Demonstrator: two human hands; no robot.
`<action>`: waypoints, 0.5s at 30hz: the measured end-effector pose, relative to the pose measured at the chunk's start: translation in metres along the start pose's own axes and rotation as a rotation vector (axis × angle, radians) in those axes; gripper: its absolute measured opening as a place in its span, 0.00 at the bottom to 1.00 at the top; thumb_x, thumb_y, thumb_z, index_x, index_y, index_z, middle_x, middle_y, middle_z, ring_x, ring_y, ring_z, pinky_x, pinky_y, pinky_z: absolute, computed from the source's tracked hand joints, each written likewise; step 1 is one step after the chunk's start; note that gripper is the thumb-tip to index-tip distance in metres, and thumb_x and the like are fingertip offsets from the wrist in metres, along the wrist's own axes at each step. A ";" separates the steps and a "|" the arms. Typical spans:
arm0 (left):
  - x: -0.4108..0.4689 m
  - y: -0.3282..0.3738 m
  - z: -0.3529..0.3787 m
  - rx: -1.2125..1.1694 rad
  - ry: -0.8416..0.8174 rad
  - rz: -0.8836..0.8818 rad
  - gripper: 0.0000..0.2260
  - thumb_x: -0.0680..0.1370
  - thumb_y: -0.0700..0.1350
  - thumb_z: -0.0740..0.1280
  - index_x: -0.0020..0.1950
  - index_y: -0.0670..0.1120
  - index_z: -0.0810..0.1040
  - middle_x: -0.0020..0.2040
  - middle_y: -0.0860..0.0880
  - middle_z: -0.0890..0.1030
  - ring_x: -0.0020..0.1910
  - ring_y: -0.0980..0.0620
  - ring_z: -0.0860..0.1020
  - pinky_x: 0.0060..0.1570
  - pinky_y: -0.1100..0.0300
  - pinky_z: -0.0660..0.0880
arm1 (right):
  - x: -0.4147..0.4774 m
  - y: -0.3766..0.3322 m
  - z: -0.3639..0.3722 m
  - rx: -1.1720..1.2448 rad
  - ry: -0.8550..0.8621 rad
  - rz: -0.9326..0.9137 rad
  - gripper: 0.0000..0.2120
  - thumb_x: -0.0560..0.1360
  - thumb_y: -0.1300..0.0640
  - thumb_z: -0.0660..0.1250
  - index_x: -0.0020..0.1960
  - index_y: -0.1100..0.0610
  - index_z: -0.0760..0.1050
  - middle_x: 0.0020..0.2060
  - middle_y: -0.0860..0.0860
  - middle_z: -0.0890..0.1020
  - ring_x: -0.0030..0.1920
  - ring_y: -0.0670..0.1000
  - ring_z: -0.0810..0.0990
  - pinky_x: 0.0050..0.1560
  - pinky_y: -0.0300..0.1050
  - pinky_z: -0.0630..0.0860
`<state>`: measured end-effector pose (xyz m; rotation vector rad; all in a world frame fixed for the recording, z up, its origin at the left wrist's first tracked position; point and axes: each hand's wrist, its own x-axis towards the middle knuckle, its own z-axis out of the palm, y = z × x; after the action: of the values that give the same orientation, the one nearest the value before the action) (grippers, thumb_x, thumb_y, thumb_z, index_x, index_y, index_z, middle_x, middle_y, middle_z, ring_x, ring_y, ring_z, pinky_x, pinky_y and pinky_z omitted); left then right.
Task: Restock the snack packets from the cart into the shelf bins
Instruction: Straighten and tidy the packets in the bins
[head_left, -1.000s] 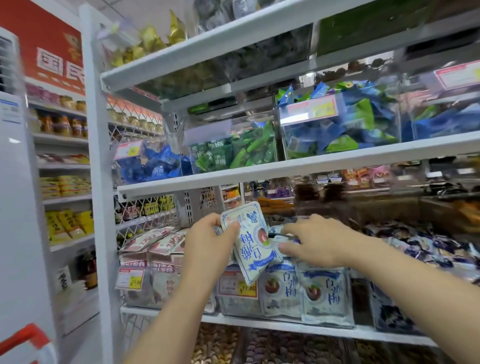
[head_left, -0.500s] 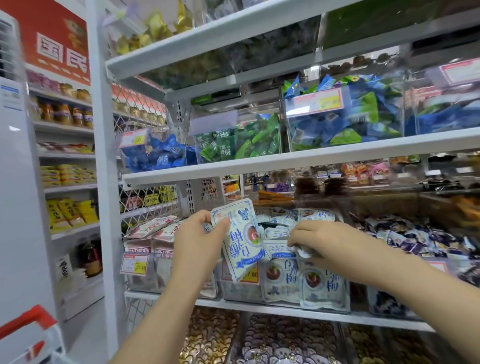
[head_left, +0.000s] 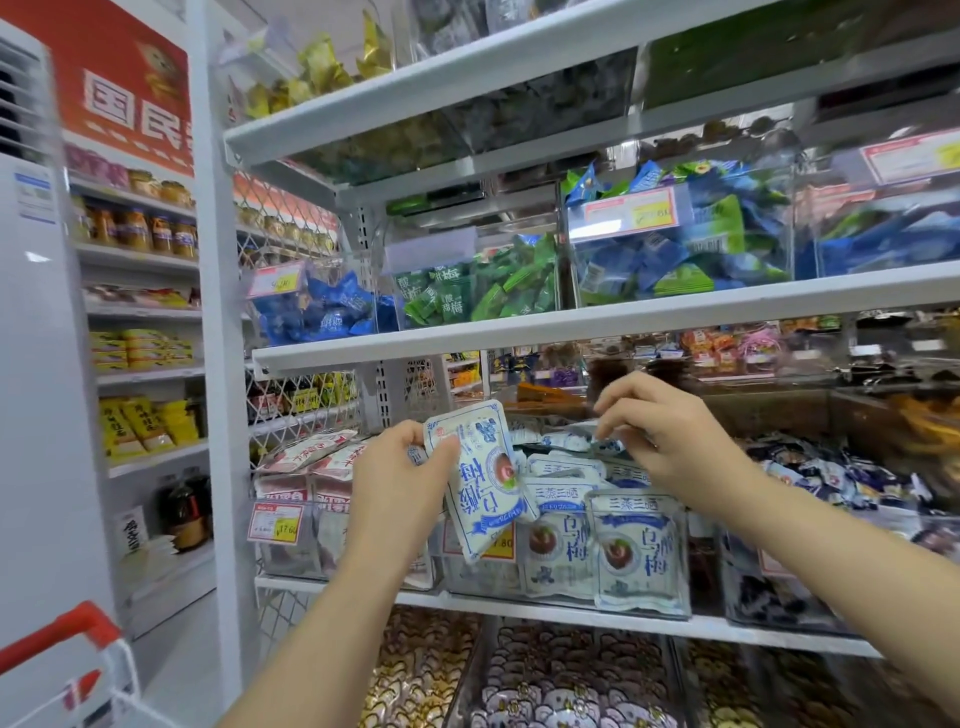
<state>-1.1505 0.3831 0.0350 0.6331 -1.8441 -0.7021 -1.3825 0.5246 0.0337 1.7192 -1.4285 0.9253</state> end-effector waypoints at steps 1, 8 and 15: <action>0.000 0.001 0.001 -0.003 -0.002 0.001 0.08 0.81 0.48 0.68 0.43 0.47 0.79 0.32 0.56 0.80 0.21 0.61 0.71 0.22 0.69 0.66 | 0.004 -0.002 0.000 0.011 0.003 -0.003 0.15 0.72 0.76 0.68 0.47 0.57 0.81 0.53 0.46 0.76 0.53 0.45 0.77 0.52 0.45 0.79; 0.000 0.002 0.004 -0.007 -0.017 -0.007 0.08 0.81 0.49 0.67 0.46 0.46 0.79 0.26 0.58 0.77 0.17 0.61 0.68 0.20 0.70 0.63 | 0.002 -0.008 0.000 -0.219 -0.219 -0.169 0.28 0.69 0.74 0.72 0.66 0.55 0.76 0.60 0.52 0.80 0.57 0.53 0.75 0.54 0.51 0.80; 0.001 0.004 0.011 -0.015 -0.016 -0.023 0.09 0.81 0.49 0.67 0.42 0.48 0.77 0.21 0.58 0.73 0.16 0.60 0.66 0.20 0.67 0.61 | 0.018 -0.051 0.011 -0.727 -0.478 0.028 0.22 0.78 0.59 0.64 0.71 0.54 0.67 0.55 0.50 0.81 0.56 0.55 0.76 0.48 0.48 0.64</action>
<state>-1.1615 0.3868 0.0348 0.6410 -1.8476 -0.7377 -1.3286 0.5134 0.0397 1.3872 -1.7971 -0.0476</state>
